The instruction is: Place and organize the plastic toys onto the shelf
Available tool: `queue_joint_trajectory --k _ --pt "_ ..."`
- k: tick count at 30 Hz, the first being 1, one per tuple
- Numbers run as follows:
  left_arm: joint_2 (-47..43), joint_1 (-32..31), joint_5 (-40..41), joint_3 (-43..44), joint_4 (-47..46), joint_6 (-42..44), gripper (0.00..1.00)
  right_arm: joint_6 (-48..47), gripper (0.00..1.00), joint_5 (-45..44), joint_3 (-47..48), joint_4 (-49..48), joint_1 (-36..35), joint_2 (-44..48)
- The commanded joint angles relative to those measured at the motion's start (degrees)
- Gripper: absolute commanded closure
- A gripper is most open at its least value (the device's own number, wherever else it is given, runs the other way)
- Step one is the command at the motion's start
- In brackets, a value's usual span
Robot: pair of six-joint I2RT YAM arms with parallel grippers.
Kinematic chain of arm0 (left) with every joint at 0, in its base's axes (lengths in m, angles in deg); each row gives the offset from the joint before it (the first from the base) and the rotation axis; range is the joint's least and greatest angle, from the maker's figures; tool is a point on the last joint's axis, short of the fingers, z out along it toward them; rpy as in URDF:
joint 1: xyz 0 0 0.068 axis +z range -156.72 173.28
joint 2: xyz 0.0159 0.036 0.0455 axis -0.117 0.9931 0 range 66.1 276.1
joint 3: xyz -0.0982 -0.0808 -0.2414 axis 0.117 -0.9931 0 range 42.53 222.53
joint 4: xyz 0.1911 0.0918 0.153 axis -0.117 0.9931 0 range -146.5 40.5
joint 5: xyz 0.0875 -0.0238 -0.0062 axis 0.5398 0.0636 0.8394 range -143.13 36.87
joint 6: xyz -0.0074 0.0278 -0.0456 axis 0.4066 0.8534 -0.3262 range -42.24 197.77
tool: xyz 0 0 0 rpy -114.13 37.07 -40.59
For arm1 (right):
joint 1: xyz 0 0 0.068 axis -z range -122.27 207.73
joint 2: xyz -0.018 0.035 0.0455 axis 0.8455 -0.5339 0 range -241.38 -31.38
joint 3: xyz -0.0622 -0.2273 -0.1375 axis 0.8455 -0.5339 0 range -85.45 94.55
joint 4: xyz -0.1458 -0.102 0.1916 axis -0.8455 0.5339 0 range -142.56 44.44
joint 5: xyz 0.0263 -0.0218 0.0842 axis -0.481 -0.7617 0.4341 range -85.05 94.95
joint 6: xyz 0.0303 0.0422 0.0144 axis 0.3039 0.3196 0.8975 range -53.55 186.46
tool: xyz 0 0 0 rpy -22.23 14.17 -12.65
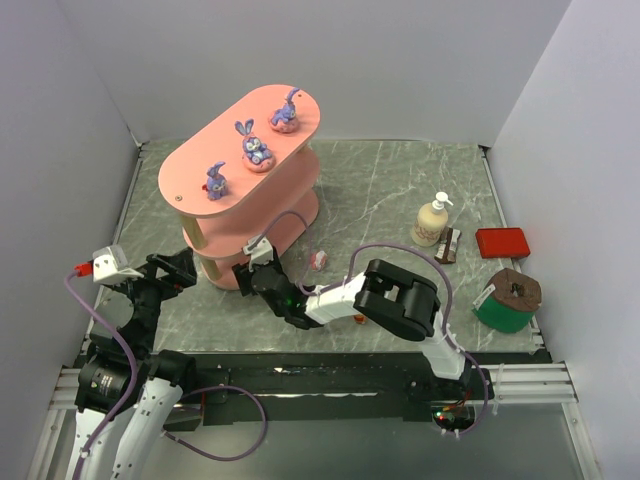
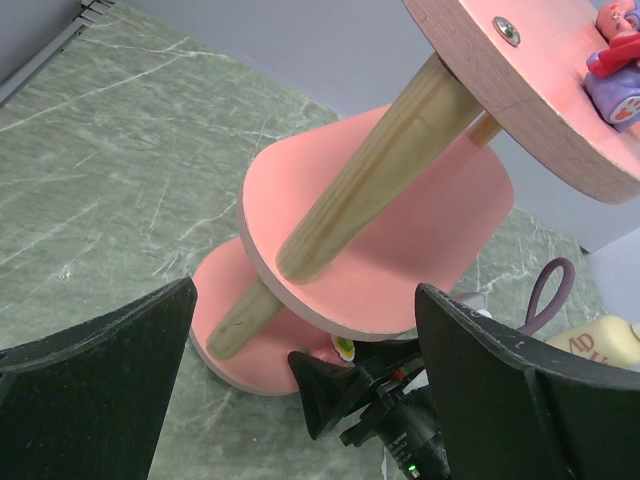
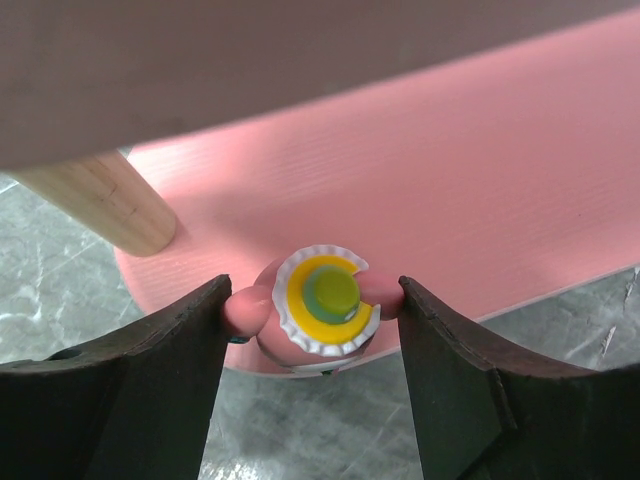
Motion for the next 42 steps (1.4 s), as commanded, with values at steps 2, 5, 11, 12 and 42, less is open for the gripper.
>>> queue_joint_trajectory --k 2,5,11,12,42 --pt "0.98 0.18 -0.09 0.30 -0.53 0.00 0.04 -1.03 0.29 -2.31 0.56 -3.23 -0.59 -0.63" --pt "0.98 0.18 -0.09 0.30 -0.53 0.00 0.04 -1.47 0.23 -2.48 -0.40 -4.37 -0.94 -0.28" --pt "0.98 0.18 -0.09 0.30 -0.53 0.00 0.04 -2.17 0.09 -3.72 -1.37 -4.81 -1.38 1.22" --pt "0.98 0.18 -0.09 0.30 -0.53 0.00 0.04 -2.17 0.08 -3.71 -1.46 -4.81 -1.47 1.65" --pt "0.11 0.18 0.44 0.39 -0.27 -0.35 0.04 -3.05 0.02 -3.53 -22.46 -5.78 -1.82 23.01"
